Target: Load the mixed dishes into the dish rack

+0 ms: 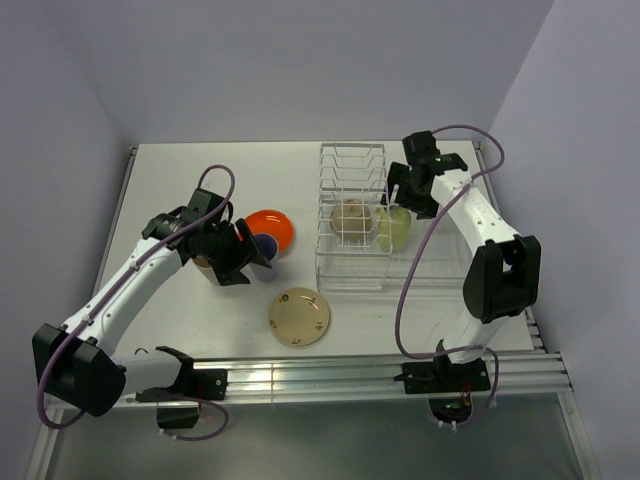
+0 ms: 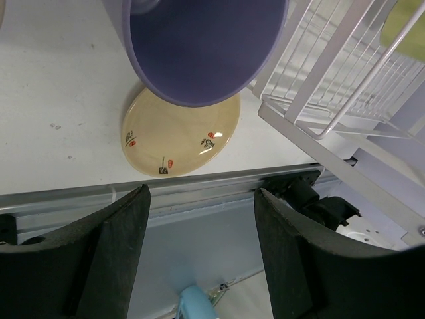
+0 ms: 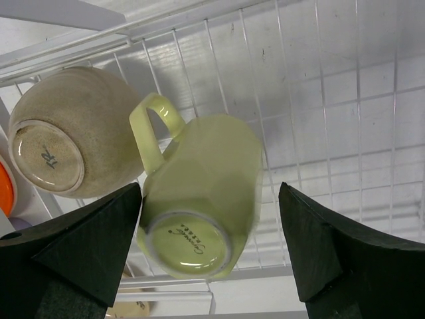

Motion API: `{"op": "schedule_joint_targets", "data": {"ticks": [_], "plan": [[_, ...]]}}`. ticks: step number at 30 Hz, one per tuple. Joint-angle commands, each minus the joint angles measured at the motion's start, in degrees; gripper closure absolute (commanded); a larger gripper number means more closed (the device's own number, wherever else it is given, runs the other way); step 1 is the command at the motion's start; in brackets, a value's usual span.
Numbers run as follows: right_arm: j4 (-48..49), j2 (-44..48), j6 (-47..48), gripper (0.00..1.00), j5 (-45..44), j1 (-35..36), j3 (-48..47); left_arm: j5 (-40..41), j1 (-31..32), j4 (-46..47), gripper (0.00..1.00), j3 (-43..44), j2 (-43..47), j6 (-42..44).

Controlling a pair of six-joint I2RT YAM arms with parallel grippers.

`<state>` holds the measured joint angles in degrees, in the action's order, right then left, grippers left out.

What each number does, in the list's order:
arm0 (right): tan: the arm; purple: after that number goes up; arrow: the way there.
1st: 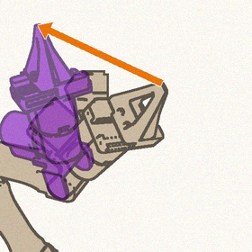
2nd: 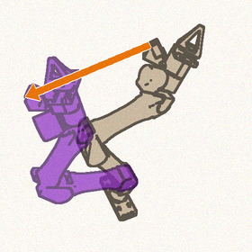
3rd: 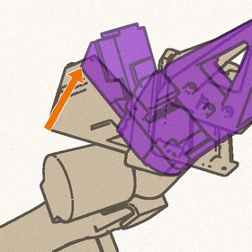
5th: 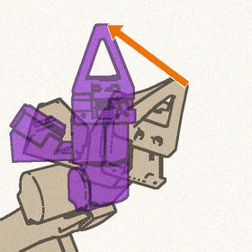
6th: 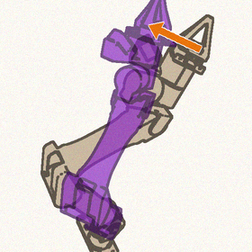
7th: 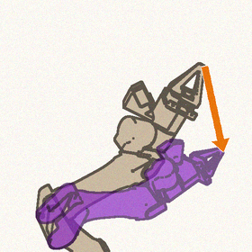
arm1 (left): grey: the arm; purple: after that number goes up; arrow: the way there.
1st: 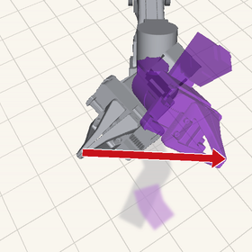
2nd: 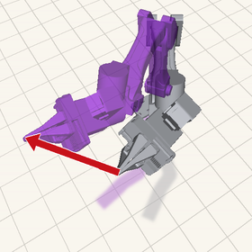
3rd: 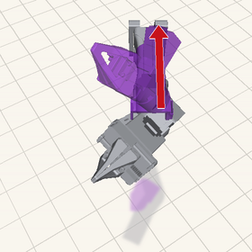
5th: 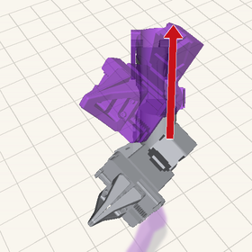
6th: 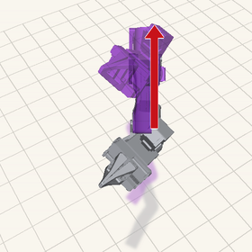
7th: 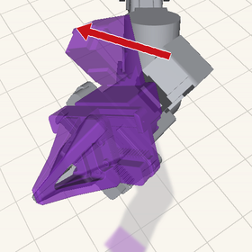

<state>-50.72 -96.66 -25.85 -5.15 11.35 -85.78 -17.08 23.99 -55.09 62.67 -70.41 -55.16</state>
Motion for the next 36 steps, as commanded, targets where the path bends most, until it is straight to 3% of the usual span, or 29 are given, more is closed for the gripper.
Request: {"op": "schedule_joint_targets", "data": {"ticks": [1,16,25,36], "plan": [[1.33,4.37,-0.6,0.09,-1.1,-0.71,0.78,0.29,0.27,1.48,0.3,0.96,-0.86,0.66],[0.09,19.31,-1.84,0.09,-0.66,-7.22,6.93,10.22,0.01,2.27,0.31,2.54,-6.31,-1.44],[-0.52,20.98,-2.19,0.09,1.63,-7.93,6.94,12.42,-0.7,4.2,0.32,3.68,-11.59,-1.27],[-2.28,22.39,-2.28,0.09,3.74,-7.93,5.45,11.46,-2.19,6.05,0.34,2.81,-10.37,-0.83]]}}
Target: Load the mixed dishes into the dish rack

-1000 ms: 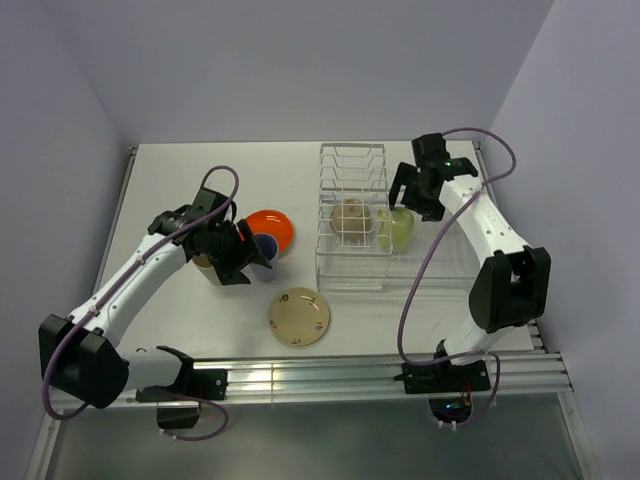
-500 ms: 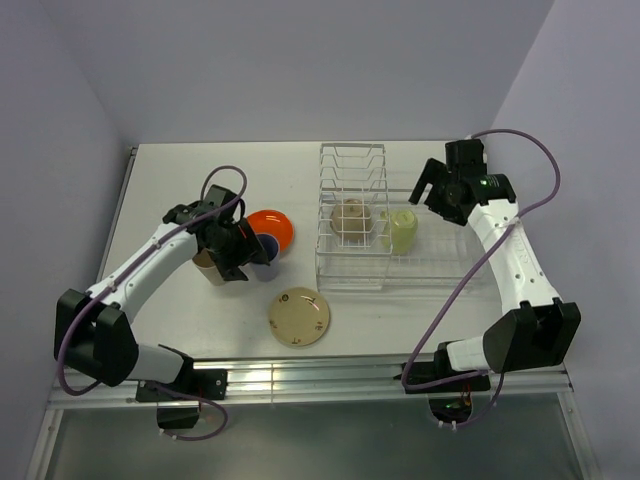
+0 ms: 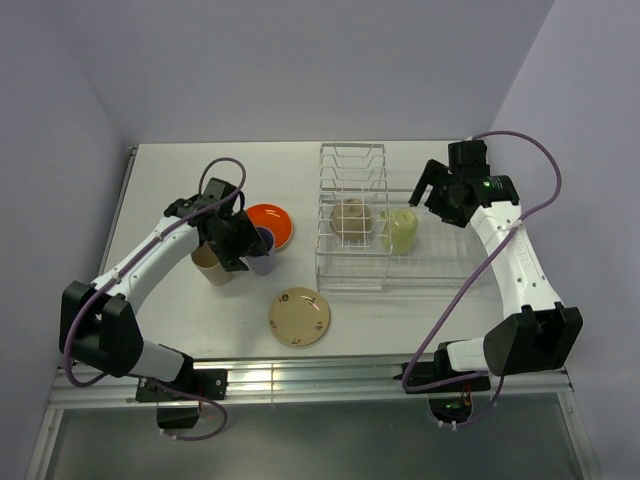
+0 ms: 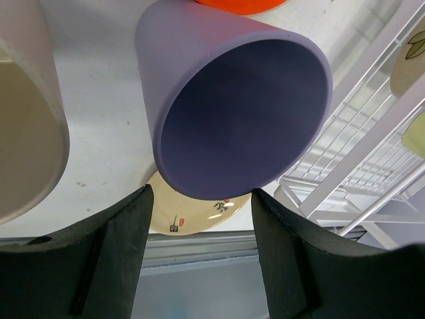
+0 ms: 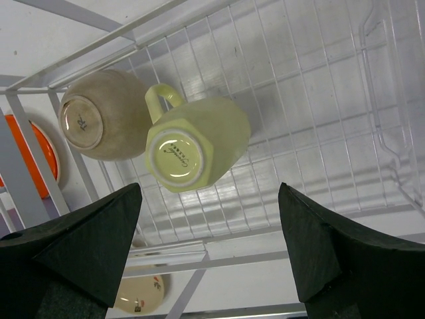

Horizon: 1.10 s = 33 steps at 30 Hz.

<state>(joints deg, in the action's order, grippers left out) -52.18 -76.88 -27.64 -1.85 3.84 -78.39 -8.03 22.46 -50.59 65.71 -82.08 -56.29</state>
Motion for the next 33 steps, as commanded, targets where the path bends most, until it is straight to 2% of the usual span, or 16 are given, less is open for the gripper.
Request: {"op": "schedule_joint_targets", "data": {"ticks": [1,13,19,26,33], "plan": [[-0.81,2.79,-0.49,0.09,0.53,-0.41,-1.94,2.15,-0.57,1.81,0.35,-0.41,1.75,0.48],[-2.22,2.96,-0.84,0.09,1.14,-0.32,-3.17,4.17,-2.68,1.01,0.35,2.14,4.12,1.36],[-3.19,3.49,-0.84,0.1,0.97,-0.23,-3.88,5.48,-3.21,2.06,0.36,2.23,0.61,1.62],[-3.8,4.99,-0.75,0.1,0.35,-0.23,-3.61,7.68,-3.04,2.52,0.46,4.15,-4.04,2.85],[-3.98,5.95,-0.84,0.1,-0.44,-0.14,-4.14,9.88,-0.05,2.25,0.56,5.56,-6.07,3.03]]}}
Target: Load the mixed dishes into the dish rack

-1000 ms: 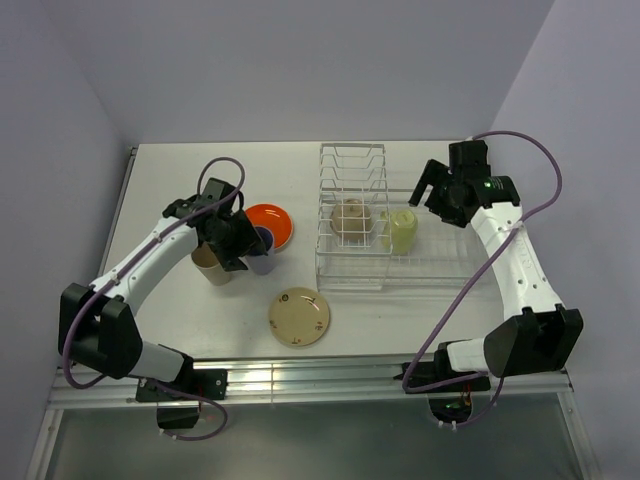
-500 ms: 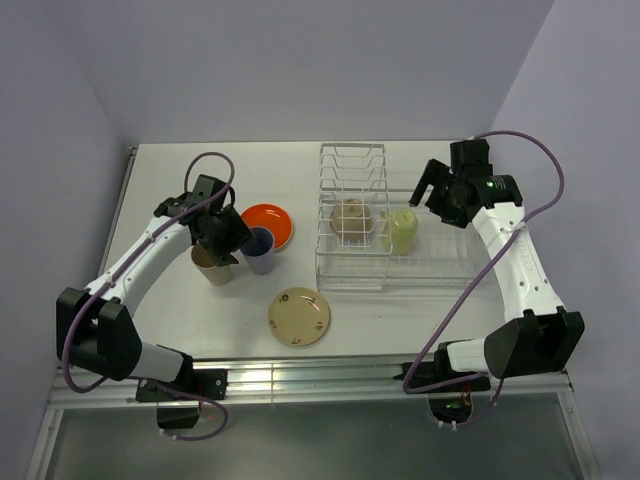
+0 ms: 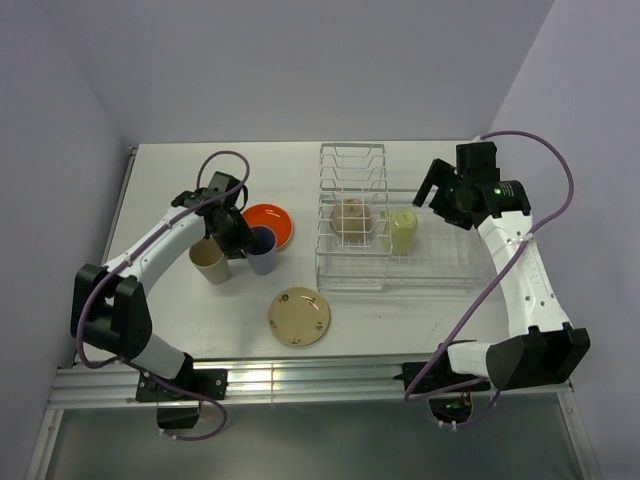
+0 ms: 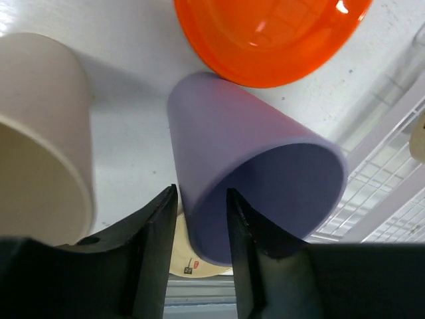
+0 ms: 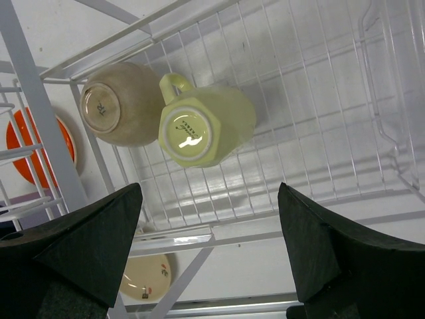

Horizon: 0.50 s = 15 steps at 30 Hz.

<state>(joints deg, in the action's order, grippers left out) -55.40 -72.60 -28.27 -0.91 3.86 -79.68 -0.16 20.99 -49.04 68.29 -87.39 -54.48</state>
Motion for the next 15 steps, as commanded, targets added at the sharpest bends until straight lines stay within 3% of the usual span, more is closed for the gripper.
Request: {"op": "schedule_joint_targets", "data": {"ticks": [1,7,15], "plan": [[-0.77,1.76,-0.2,0.1,-1.29,-0.17,-2.85,1.92,1.77,0.7,0.6,3.16,-1.11,1.22],[-1.55,2.2,-0.21,0.1,-0.42,-0.25,-4.25,3.76,3.09,-2.11,1.0,6.93,-1.82,2.27],[-5.24,2.2,0.15,0.11,4.33,-0.25,-9.52,12.03,1.6,-15.99,1.0,21.16,2.58,4.47]]}}
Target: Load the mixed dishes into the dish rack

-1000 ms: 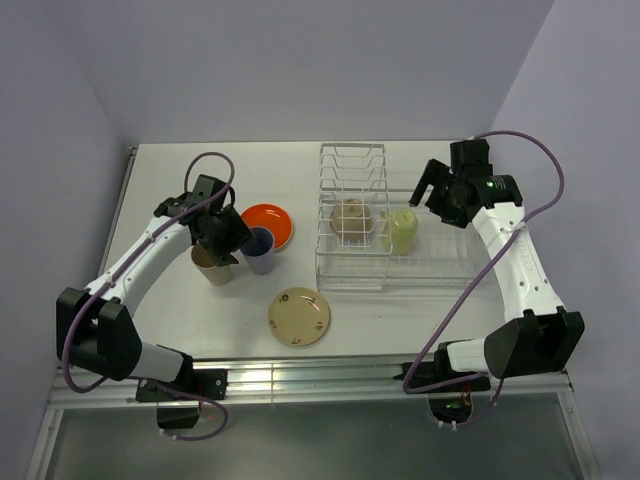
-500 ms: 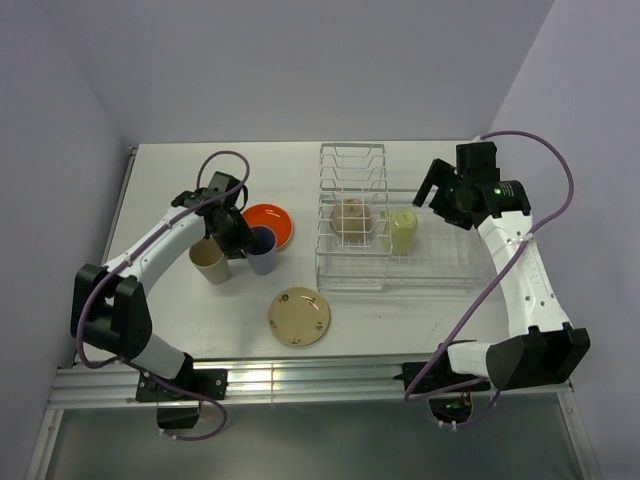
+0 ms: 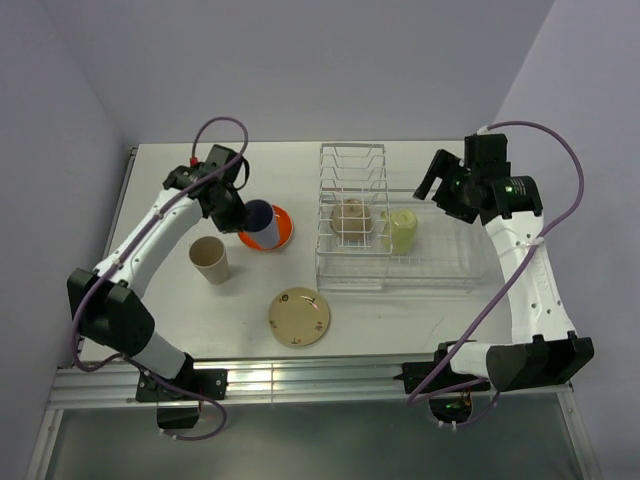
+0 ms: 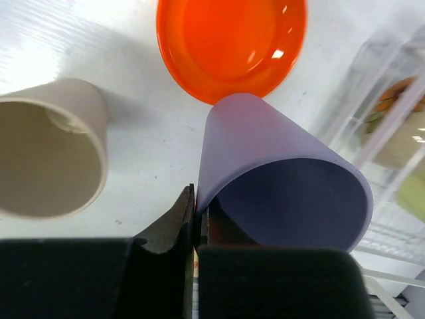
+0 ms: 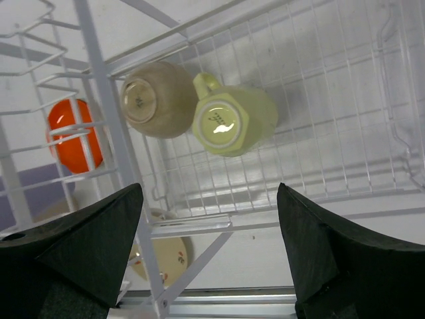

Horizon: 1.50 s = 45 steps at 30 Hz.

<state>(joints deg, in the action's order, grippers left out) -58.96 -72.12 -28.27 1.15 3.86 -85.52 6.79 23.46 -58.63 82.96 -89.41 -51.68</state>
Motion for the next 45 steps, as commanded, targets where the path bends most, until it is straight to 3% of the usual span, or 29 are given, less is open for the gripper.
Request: {"op": "schedule_joint_targets", "data": {"ticks": [1,5,10,14,16,17,18,19,20,22,29,32,45], "plan": [[-2.03,1.54,0.67,0.11,4.8,-0.25,-5.43,4.9,-1.31,-9.19,1.0,9.91,5.29,1.76],[-4.67,-0.21,1.55,0.12,12.8,0.62,-10.71,0.78,-2.8,-12.56,1.0,17.84,8.01,1.41],[-5.11,-0.57,-1.86,0.13,22.83,0.8,-17.39,-17.04,-6.32,-8.97,1.0,25.76,11.7,0.36],[0.3,-0.48,-6.08,0.13,36.26,0.89,-20.13,-34.61,-6.59,2.87,1.0,21.74,15.39,-6.65],[5.41,0.22,-10.72,0.13,45.41,1.67,-18.39,-45.74,-6.68,16.22,1.0,14.54,18.37,-11.84],[12.57,1.44,-12.75,0.13,47.87,2.11,-17.15,-48.85,-6.59,21.92,1.0,11.82,19.52,-18.48],[16.56,2.15,-16.43,0.13,51.46,2.73,-14.27,-51.67,-6.59,34.07,1.0,6.05,20.58,-22.46],[20.08,2.77,-18.12,0.13,52.8,3.69,-12.85,-55.61,-6.59,40.2,1.0,3.29,22.41,-26.15],[26.55,3.82,-19.7,0.13,53.77,4.31,-11.53,-57.05,-6.59,45.74,1.0,1.0,23.13,-33.41],[30.64,4.44,-22.77,0.13,54.4,6.41,-9.59,-59.25,-6.5,57.16,1.0,-3.41,24.01,-38.65],[38.48,4.27,-25.69,0.13,52.29,13.01,-9.32,-60.4,-6.41,58.01,1.0,-4.11,23.66,-40.16],[39.97,3.56,-26.31,0.13,51.94,14.85,-9.06,-60.49,-6.32,63.1,1.0,-5.96,24.1,-43.06],[54.04,1.11,-34.48,0.13,51.67,20.84,-9.4,-60.66,-4.83,65.92,1.0,-8.78,24.37,-44.47]]}}
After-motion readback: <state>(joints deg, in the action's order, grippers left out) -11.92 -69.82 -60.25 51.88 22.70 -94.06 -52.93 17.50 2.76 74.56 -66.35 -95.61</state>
